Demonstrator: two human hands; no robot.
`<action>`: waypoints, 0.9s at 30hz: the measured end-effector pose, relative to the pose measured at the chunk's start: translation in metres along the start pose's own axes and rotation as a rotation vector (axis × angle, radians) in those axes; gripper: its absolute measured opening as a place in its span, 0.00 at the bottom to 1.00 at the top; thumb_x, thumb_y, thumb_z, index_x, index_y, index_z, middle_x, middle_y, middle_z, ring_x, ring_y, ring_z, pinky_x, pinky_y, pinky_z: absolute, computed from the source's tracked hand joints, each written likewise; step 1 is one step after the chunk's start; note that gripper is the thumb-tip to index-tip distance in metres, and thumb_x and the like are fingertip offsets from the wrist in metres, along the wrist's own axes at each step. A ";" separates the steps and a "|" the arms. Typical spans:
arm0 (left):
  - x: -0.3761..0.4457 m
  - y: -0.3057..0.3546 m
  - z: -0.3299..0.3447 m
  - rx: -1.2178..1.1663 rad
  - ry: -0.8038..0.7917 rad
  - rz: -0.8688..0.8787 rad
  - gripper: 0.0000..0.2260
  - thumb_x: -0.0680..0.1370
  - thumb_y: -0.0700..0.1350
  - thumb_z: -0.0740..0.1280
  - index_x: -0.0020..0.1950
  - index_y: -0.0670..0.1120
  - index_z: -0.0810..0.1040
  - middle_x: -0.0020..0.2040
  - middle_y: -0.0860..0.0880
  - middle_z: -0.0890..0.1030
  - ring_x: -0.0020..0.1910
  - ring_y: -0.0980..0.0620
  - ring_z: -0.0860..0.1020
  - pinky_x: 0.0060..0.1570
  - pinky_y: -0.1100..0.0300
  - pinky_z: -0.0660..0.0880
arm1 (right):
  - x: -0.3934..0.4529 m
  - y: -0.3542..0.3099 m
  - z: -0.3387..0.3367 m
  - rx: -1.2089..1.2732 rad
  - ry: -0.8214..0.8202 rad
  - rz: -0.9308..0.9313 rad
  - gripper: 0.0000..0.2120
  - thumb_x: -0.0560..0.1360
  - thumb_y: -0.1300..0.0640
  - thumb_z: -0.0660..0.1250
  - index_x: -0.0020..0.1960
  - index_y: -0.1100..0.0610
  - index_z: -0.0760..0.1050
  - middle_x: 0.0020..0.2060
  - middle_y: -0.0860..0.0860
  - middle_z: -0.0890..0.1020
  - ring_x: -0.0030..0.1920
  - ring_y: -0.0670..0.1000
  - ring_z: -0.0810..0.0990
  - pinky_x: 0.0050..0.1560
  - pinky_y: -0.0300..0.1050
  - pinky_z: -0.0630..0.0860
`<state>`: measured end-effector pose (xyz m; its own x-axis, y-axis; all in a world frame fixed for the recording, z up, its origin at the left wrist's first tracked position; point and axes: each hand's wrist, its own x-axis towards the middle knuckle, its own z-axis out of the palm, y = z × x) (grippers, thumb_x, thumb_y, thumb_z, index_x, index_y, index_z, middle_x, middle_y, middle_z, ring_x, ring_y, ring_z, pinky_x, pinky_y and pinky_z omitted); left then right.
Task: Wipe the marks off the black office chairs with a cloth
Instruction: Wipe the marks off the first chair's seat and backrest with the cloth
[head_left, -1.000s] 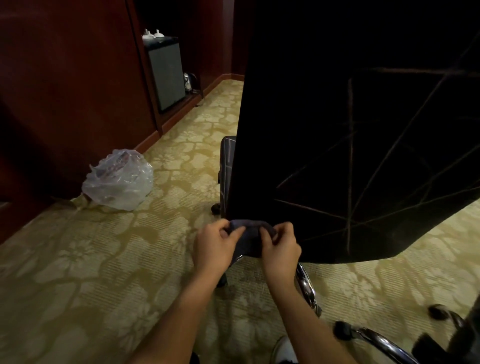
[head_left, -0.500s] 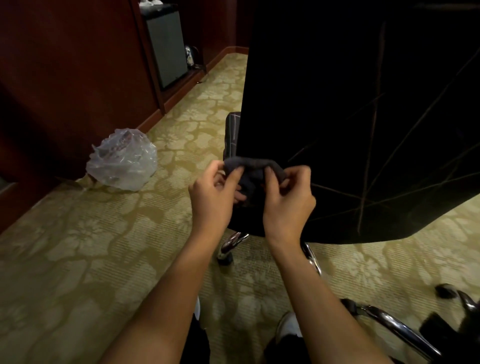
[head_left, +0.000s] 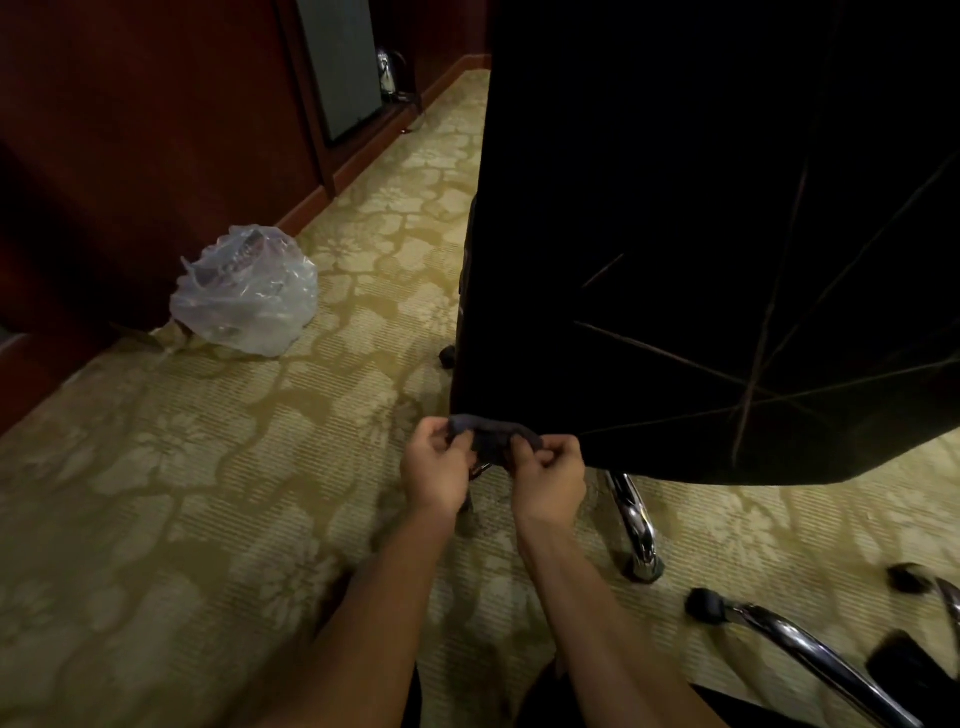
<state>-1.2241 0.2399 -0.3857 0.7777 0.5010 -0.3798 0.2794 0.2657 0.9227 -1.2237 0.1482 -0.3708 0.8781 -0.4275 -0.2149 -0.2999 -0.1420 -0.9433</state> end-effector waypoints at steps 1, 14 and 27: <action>-0.001 0.008 0.001 -0.049 0.017 0.023 0.06 0.81 0.34 0.65 0.58 0.39 0.74 0.46 0.46 0.81 0.44 0.52 0.81 0.43 0.60 0.78 | -0.003 -0.010 0.001 0.040 -0.004 -0.050 0.09 0.74 0.59 0.72 0.43 0.57 0.71 0.29 0.49 0.75 0.32 0.48 0.76 0.40 0.44 0.74; -0.013 0.067 0.010 -0.013 0.129 0.402 0.06 0.79 0.37 0.68 0.53 0.47 0.75 0.43 0.56 0.79 0.42 0.58 0.80 0.47 0.56 0.80 | -0.016 -0.066 0.006 0.146 0.072 -0.372 0.09 0.77 0.57 0.70 0.43 0.57 0.70 0.28 0.46 0.73 0.29 0.41 0.73 0.31 0.31 0.66; -0.017 0.038 0.021 -0.169 0.063 -0.078 0.04 0.81 0.35 0.64 0.52 0.43 0.73 0.53 0.38 0.80 0.48 0.46 0.81 0.45 0.59 0.80 | 0.001 -0.027 -0.001 0.201 0.040 -0.083 0.09 0.75 0.60 0.71 0.42 0.54 0.71 0.28 0.46 0.76 0.32 0.47 0.77 0.37 0.43 0.74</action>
<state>-1.2153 0.2239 -0.3426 0.7195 0.5224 -0.4576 0.2343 0.4377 0.8681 -1.2151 0.1503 -0.3457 0.8800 -0.4573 -0.1280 -0.1436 0.0006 -0.9896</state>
